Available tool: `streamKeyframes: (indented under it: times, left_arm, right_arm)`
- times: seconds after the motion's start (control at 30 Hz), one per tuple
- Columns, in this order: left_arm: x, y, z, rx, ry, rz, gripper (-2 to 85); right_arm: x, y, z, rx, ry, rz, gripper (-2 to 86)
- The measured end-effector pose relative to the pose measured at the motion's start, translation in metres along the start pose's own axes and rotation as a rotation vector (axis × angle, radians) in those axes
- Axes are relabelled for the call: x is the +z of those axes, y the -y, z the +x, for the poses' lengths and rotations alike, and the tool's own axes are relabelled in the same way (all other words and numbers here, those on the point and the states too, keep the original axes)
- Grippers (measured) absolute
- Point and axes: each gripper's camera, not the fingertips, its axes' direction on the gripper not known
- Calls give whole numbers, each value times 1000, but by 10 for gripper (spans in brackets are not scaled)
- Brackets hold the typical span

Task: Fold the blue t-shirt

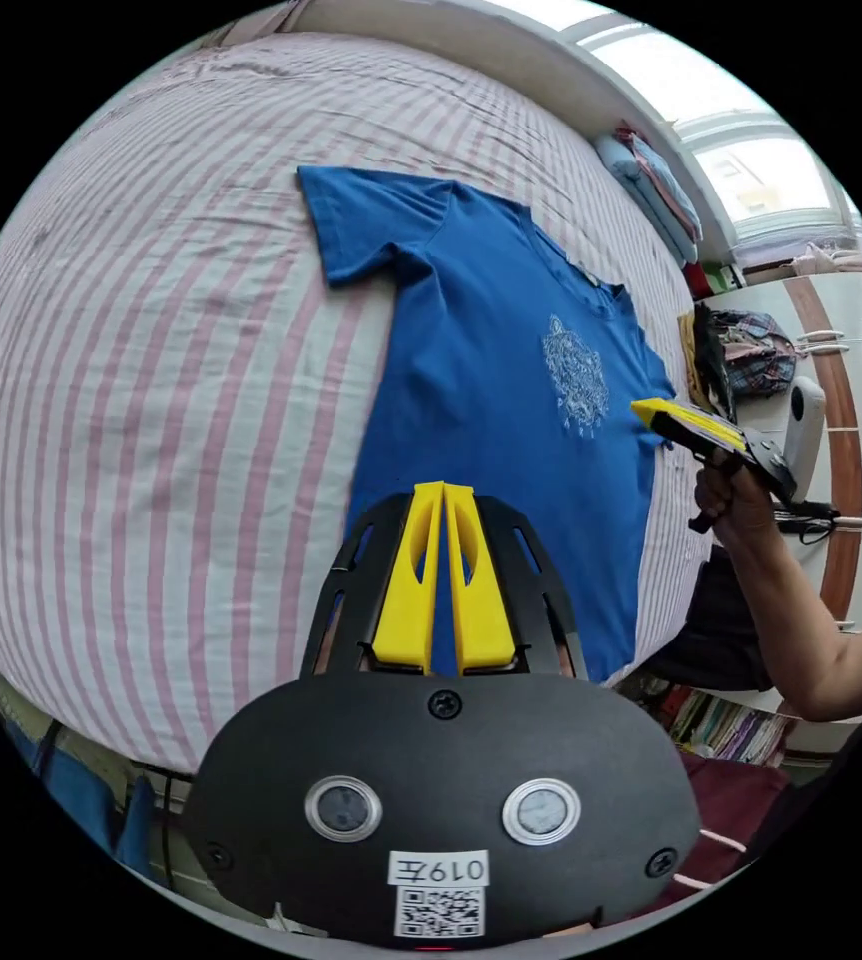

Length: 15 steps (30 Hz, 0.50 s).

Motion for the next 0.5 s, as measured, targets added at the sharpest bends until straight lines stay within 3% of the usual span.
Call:
streamKeyframes:
  times: [0.1, 0.23, 0.5]
  left_arm:
    - [-27, -38, -27, -64, -132, 76, 48]
    - [-44, -75, -68, -51, -223, -45, 103]
    - [-60, -114, -81, 149, -72, -195, 93]
  right_arm:
    - [-7, -49, 10, 172, 3, -34, 80]
    - [-13, -124, 19, 353, 112, -60, 83]
    - [38, -236, -20, 486, 184, -236, 89]
